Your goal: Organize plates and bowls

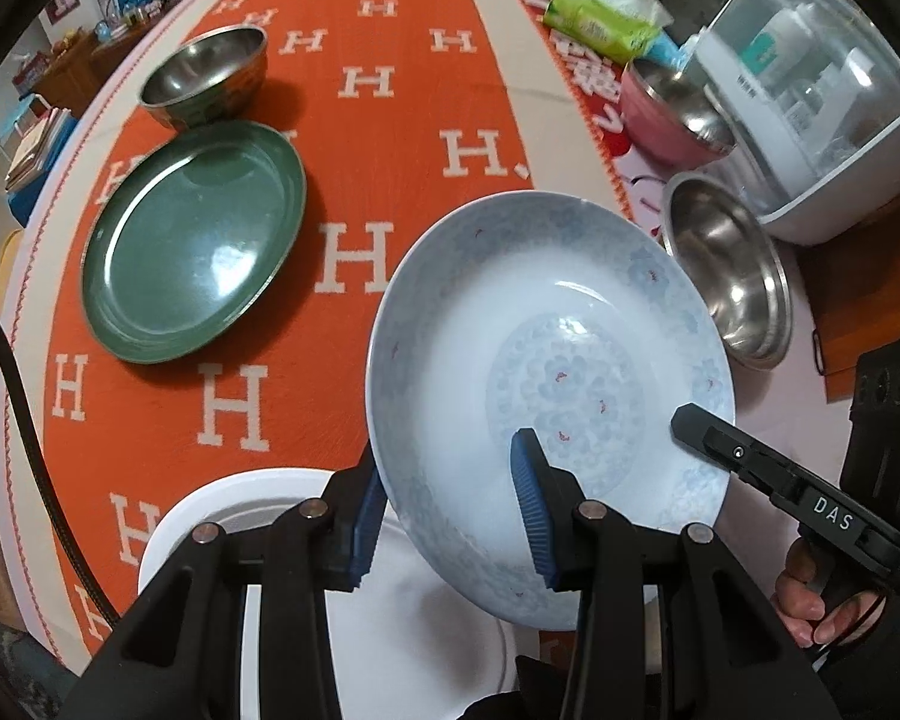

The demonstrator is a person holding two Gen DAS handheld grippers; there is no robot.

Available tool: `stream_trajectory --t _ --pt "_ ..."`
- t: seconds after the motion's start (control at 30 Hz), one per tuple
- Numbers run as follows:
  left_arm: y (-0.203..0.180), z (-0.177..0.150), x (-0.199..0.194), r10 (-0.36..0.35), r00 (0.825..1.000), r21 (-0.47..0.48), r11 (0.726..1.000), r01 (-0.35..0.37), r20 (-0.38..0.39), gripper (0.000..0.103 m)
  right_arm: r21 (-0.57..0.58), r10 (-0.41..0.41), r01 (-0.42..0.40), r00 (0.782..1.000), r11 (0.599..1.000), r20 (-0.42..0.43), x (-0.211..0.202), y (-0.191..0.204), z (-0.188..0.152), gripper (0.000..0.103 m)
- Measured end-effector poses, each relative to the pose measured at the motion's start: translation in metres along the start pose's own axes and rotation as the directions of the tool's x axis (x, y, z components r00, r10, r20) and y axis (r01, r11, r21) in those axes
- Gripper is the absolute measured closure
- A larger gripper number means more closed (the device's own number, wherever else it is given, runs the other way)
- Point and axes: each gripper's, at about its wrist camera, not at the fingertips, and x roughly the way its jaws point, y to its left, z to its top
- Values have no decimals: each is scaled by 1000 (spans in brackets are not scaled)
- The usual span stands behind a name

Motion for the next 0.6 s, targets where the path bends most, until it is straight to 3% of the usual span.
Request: stream_trajectory --t 0.23,0.6 --pt "0 -16 -22 -16 995 -55 998 21 96 64 -70 30 -29 999 997 20 -12 17 -5 91" --pt "6 -54 -69 6 971 -92 996 17 238 64 -185 89 -79 995 980 47 -29 49 -17 91"
